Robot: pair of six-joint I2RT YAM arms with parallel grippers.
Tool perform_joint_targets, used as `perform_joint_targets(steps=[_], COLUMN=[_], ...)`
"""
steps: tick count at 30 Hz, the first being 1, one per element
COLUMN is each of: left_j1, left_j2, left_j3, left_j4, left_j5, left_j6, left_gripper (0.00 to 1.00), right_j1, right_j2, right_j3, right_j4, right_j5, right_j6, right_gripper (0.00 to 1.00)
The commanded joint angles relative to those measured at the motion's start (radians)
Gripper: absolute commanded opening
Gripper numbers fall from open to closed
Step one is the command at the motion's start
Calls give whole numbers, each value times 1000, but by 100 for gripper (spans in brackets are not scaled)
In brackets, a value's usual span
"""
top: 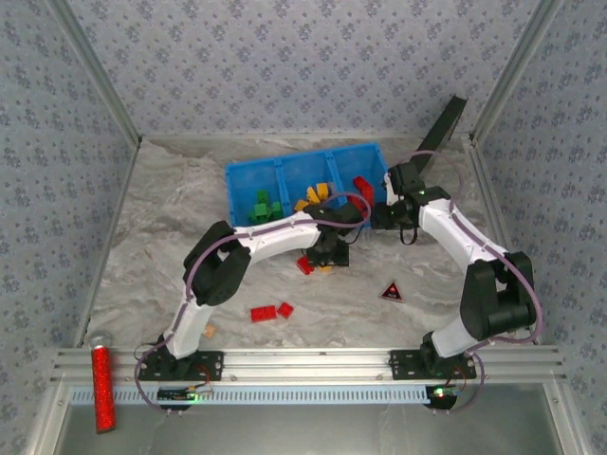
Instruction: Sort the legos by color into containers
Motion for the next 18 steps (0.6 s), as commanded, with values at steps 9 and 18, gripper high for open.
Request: perform_joint_targets(steps=[9, 18], left_j1=[-10, -10], left_j2=[59, 39], left_j3=[-42, -66], left_j4=[-124, -116], left_j5=[-111, -120], left_j6=[19, 19], left_gripper=[46, 37], right_j1=[-22, -25], right_j2=[-22, -30], right_j3=[0, -7], right_j4=[-5, -13], right_j5=[-33, -43], right_j6=[-40, -41], right_gripper=[50, 50])
